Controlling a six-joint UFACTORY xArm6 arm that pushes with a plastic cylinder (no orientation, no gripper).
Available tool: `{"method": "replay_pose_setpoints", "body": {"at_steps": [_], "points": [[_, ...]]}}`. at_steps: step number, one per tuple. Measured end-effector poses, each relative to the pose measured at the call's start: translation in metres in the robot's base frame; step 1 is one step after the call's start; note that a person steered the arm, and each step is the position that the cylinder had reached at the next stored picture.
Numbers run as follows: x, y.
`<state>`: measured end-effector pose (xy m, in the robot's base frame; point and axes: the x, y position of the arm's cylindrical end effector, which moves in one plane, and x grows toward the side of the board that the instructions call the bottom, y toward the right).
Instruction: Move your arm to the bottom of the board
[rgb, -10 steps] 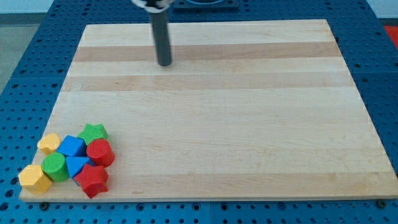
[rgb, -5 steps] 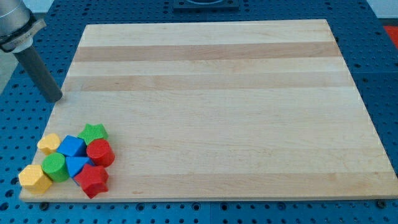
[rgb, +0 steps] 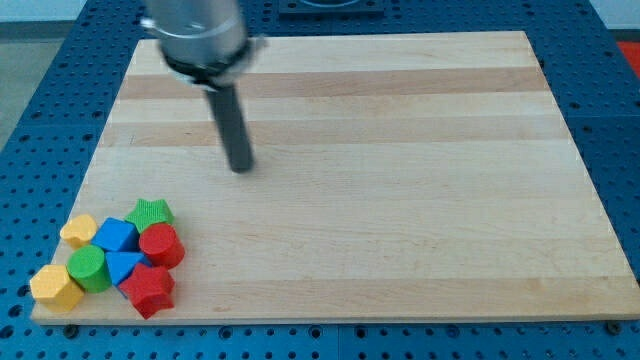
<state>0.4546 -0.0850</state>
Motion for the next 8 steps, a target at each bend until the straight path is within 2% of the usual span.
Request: {"method": "replay_pose_setpoints", "body": {"at_steps": [1, 2, 3, 5, 8], "points": [[0.106, 0.007], [0.164, 0.007], [0.164, 0.005], [0.164, -0.036], [0.161, -0.047]]}}
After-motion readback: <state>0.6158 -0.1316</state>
